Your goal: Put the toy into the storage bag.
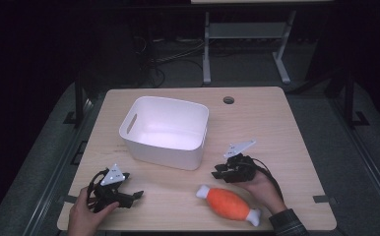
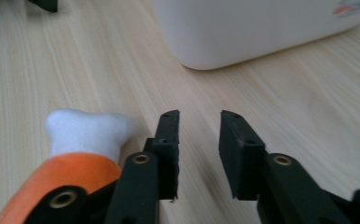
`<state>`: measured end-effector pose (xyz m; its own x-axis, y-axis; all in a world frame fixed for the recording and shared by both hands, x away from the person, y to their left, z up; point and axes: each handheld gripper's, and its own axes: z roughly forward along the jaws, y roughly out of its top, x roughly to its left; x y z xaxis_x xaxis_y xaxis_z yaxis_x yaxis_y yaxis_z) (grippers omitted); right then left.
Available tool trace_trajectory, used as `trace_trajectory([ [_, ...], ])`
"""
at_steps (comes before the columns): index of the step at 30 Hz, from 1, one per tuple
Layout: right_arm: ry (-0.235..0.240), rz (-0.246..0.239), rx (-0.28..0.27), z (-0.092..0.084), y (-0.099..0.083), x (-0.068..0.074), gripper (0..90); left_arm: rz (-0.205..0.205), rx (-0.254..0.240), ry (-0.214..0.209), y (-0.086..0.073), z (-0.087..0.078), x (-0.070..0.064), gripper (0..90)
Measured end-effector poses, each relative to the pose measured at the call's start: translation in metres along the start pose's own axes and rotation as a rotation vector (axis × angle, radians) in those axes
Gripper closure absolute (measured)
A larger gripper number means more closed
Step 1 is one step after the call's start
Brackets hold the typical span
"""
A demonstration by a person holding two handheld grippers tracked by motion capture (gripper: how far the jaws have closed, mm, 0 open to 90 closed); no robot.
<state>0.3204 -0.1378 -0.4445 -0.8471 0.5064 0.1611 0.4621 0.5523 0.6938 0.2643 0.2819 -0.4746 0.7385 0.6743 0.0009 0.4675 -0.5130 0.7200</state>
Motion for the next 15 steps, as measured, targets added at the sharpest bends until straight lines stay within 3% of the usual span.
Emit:
trace_trajectory([
  [6,-0.015,0.055,0.010,-0.012,-0.009,-0.008,49.5,0.000,0.000,0.000,0.000,0.000,0.000,12.7],
  [15,-0.042,0.114,-0.022,-0.035,-0.018,-0.013,27.0,-0.004,-0.001,-0.001,0.000,0.000,0.000,12.7],
])
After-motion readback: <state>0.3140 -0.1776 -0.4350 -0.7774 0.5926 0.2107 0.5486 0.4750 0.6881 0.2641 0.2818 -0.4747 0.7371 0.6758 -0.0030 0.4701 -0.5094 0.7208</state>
